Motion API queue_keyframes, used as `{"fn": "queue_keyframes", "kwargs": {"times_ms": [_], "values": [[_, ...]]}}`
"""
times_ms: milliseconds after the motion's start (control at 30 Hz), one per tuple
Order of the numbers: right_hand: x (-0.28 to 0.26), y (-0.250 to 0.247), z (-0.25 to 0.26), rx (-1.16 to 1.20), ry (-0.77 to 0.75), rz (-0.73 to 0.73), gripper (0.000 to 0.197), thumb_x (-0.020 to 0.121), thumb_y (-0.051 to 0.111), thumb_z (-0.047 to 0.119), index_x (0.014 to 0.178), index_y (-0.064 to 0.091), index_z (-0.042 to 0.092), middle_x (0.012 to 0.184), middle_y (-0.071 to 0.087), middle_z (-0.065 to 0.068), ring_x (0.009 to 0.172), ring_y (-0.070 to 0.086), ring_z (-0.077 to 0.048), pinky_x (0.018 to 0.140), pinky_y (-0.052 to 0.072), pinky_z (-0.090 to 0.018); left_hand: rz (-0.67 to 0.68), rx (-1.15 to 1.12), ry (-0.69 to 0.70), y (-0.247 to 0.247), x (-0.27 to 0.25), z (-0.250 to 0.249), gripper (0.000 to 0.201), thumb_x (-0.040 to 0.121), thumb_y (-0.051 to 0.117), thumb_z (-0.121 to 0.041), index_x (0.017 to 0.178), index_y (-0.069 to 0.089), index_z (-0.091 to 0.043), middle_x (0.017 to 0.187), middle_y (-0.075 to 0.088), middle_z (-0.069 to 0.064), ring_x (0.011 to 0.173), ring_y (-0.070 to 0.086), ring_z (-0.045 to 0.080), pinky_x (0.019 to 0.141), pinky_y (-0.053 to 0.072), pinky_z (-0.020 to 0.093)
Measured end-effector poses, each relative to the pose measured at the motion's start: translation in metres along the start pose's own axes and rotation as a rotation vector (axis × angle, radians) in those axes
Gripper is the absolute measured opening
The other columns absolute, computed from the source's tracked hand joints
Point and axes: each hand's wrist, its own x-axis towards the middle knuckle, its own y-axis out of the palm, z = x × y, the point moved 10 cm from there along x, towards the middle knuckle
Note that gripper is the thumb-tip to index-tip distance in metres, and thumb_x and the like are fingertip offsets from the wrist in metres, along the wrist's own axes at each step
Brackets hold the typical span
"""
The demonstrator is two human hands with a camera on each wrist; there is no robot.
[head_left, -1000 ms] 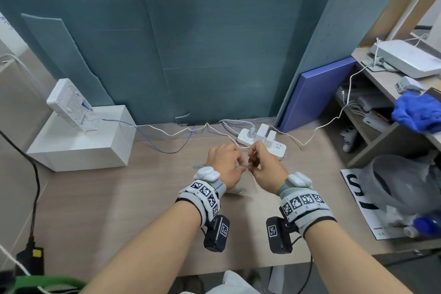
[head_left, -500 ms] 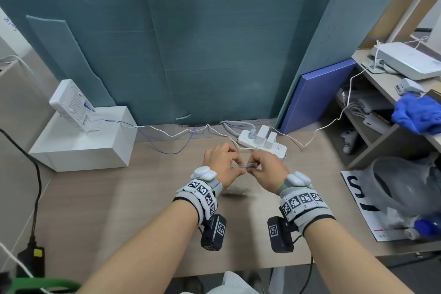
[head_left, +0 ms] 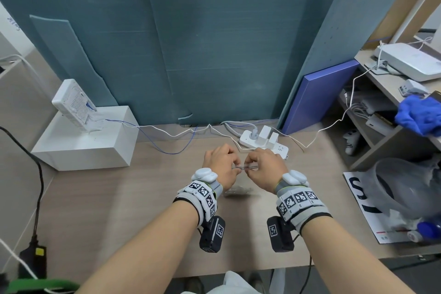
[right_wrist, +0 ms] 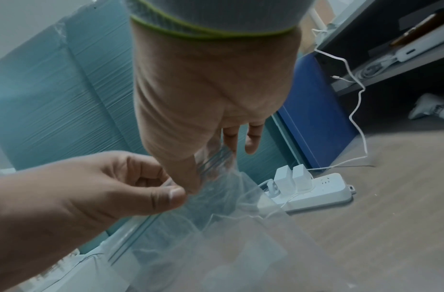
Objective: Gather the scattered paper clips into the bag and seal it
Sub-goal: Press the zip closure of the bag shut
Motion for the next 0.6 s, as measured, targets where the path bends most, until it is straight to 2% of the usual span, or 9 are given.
{"fn": "queue_keyframes", "kwargs": {"times_ms": [100,167,233,333,467,600], "values": [[0.004,0.003,0.004,-0.054,-0.022,0.027,0.011,0.088,0.068,0.037,0.082,0.059,0.037,0.103,0.064,0.012,0.106,0.054,-0.019,0.083,0.031,-0.036,-0.008,-0.008,-0.004,-0.002,0.001,-0.001,0.014,0.080,0.076,-0.040,0.084,0.067,-0.031,0.104,0.049,-0.018,0.102,0.043,0.005,0.091,0.025,0.027],[0.004,0.001,0.000,-0.070,-0.008,0.027,0.011,0.088,0.067,0.034,0.080,0.059,0.036,0.100,0.062,0.013,0.106,0.054,-0.020,0.082,0.032,-0.037,-0.025,-0.020,-0.032,-0.004,0.001,0.006,0.015,0.077,0.078,-0.042,0.083,0.069,-0.031,0.105,0.050,-0.018,0.102,0.043,0.004,0.090,0.024,0.027],[0.004,0.000,-0.002,-0.079,0.008,0.024,0.005,0.087,0.065,0.037,0.084,0.063,0.034,0.102,0.061,0.013,0.107,0.054,-0.020,0.082,0.033,-0.037,-0.025,-0.021,-0.041,-0.006,0.002,0.009,0.011,0.079,0.077,-0.037,0.080,0.069,-0.030,0.105,0.050,-0.017,0.103,0.044,0.006,0.088,0.022,0.026],[0.006,0.002,0.006,-0.090,-0.012,0.046,0.007,0.086,0.068,0.042,0.087,0.065,0.036,0.108,0.061,0.013,0.109,0.052,-0.017,0.082,0.029,-0.036,-0.012,0.003,-0.010,-0.006,0.002,0.001,0.008,0.082,0.076,-0.033,0.081,0.069,-0.029,0.104,0.050,-0.016,0.100,0.041,0.007,0.090,0.025,0.027],[0.011,0.005,0.008,-0.110,-0.027,0.065,0.009,0.087,0.067,0.032,0.080,0.062,0.036,0.106,0.061,0.013,0.110,0.053,-0.019,0.084,0.029,-0.037,-0.015,0.000,-0.039,-0.005,0.001,0.009,0.012,0.081,0.075,-0.039,0.082,0.069,-0.030,0.105,0.050,-0.017,0.102,0.041,0.005,0.089,0.021,0.025],[0.011,0.006,0.011,-0.108,-0.029,0.061,0.007,0.086,0.067,0.043,0.085,0.066,0.036,0.109,0.061,0.012,0.110,0.052,-0.018,0.087,0.033,-0.038,0.008,0.030,-0.029,-0.005,0.002,0.008,0.010,0.082,0.075,-0.037,0.083,0.069,-0.030,0.104,0.049,-0.017,0.104,0.044,0.008,0.091,0.024,0.028]]}}
